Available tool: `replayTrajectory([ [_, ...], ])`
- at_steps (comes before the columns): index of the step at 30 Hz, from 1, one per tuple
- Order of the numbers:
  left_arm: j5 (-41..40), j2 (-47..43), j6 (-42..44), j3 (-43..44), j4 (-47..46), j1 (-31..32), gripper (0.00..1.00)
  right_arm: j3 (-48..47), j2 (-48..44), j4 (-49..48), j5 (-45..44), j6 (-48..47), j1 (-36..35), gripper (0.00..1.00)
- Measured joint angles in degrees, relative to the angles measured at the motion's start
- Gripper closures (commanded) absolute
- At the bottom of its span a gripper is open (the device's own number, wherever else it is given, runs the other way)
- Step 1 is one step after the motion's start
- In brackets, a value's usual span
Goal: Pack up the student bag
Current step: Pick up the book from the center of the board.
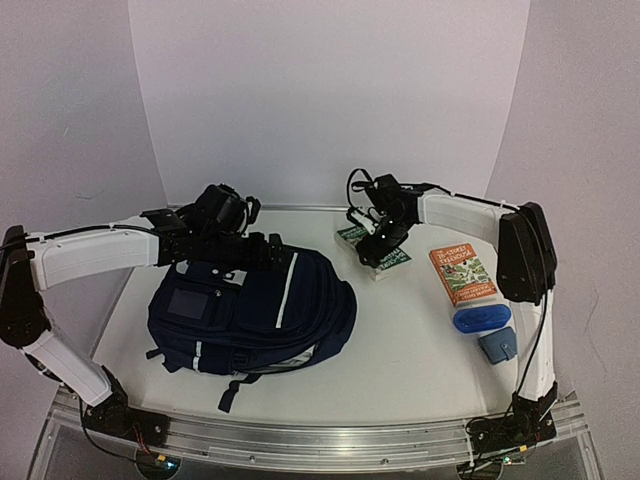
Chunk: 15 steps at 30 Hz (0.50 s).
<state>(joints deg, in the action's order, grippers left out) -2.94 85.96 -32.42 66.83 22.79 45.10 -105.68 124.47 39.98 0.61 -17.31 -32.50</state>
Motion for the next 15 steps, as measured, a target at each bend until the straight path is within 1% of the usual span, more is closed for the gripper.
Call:
replayTrajectory([
  [3,-0.02,-0.54,-0.08,-0.62,-0.42,0.00,0.04,-3.35,3.05,-0.01,-1.80,1.09,-0.26,0.26],
  [7,0.02,-1.96,-0.36,-1.60,-0.51,0.00,0.04,-6.33,8.41,-0.13,-4.99,1.53,-0.49,0.37],
  [8,0.05,-2.37,-0.45,-1.88,-0.58,0.00,0.04,-6.81,9.74,-0.11,-5.93,1.65,-0.54,0.41],
  [10,0.19,-3.28,-0.57,-2.54,-0.93,0.00,0.04,-7.09,12.03,-0.01,-7.70,1.24,-0.61,0.54],
  [13,0.33,-4.48,-0.64,-3.62,-1.24,0.00,0.04,-8.06,13.02,-0.29,-10.69,0.91,-0.74,0.93],
  [14,0.33,-4.81,-0.66,-3.92,-1.37,0.00,0.04,-8.22,13.02,-0.30,-10.86,0.89,-0.87,1.00],
  [15,0.35,-5.03,-0.67,-4.12,-1.47,0.00,0.04,-8.30,13.01,-0.40,-11.26,0.94,-1.05,1.00],
])
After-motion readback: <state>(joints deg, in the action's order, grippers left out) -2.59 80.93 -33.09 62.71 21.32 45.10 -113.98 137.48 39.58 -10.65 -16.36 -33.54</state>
